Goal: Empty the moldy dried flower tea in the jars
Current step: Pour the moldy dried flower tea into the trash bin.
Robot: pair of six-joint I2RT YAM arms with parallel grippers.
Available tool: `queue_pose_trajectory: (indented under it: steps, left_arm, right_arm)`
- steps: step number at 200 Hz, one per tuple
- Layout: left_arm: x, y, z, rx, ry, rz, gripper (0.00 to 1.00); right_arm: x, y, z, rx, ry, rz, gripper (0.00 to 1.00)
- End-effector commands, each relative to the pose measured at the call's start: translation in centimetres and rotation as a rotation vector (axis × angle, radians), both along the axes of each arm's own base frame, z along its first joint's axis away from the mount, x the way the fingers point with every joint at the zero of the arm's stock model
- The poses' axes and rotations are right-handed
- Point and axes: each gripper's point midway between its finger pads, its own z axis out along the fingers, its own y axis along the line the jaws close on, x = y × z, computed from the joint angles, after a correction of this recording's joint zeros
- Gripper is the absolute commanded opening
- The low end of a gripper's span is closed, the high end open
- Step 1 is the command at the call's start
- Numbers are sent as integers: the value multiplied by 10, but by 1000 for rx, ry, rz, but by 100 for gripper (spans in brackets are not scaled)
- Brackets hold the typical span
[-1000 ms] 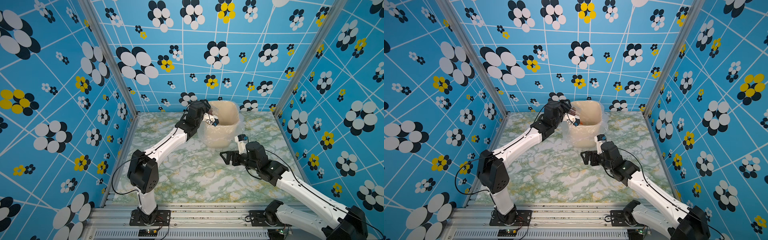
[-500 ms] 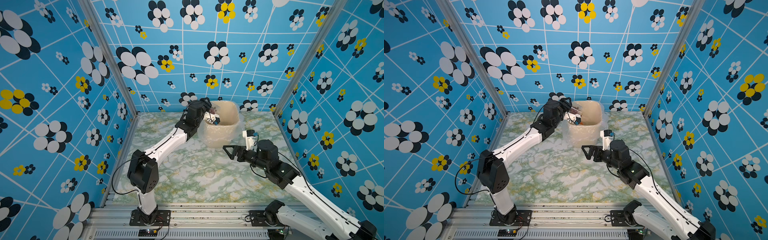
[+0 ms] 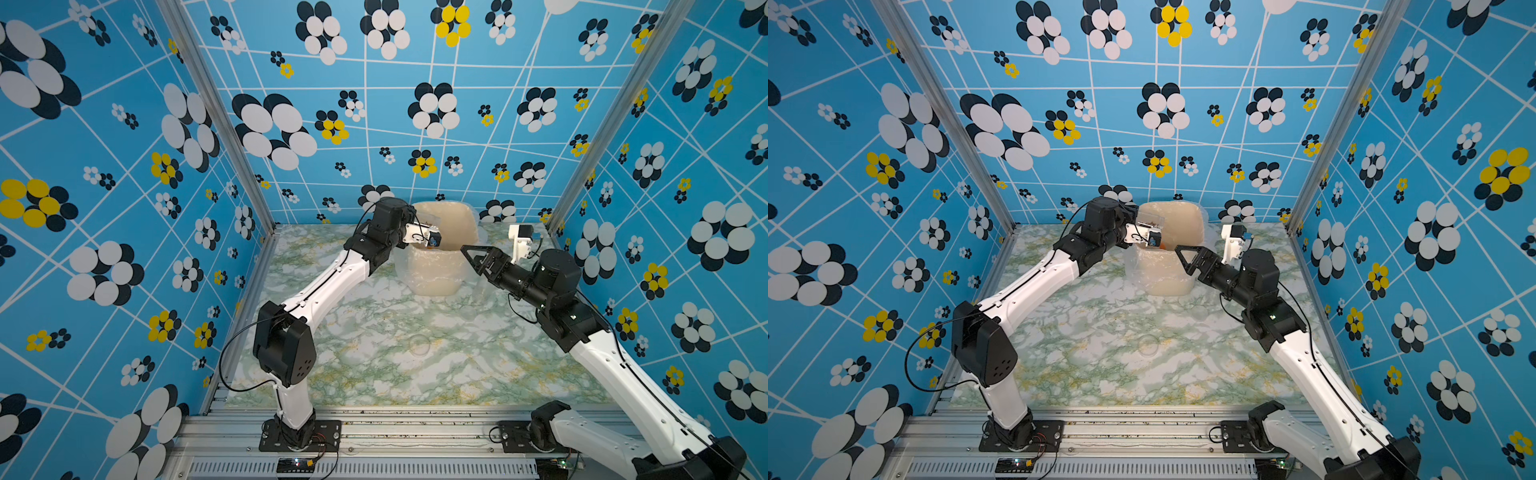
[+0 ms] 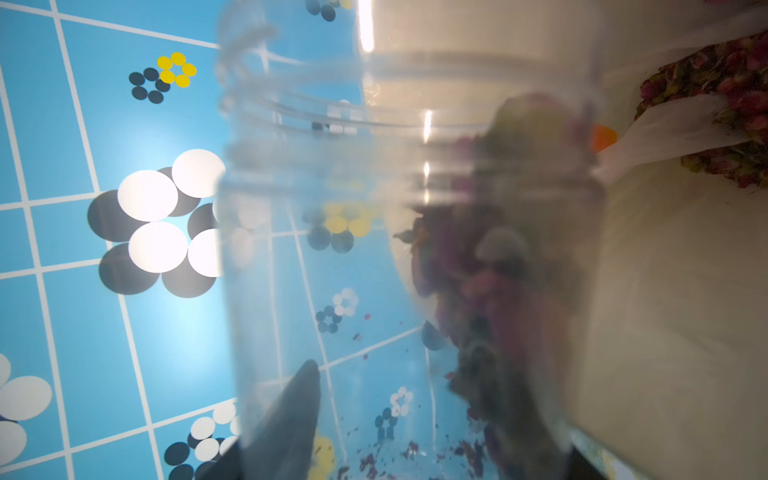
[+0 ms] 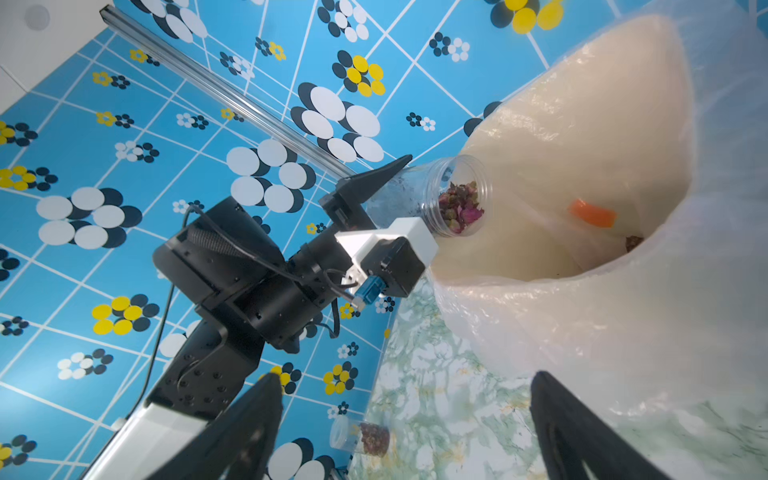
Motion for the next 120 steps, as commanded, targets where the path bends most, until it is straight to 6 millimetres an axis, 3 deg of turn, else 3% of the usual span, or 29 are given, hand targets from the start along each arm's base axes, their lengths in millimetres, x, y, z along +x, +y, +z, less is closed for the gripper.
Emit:
queue_pose_trajectory:
  steps: [1,58,120]
  left_arm:
    - [-11,0,21,-137,71,-18,4]
    - [-11,-1,18,-155,91,-22,3]
    - [-11,-3,21,-165,91,-28,3]
  right_arm:
    - [14,12,30,139,6,79,89]
    - [65,37,30,223,110,159,74]
    - [100,56,22,289,169,209,51]
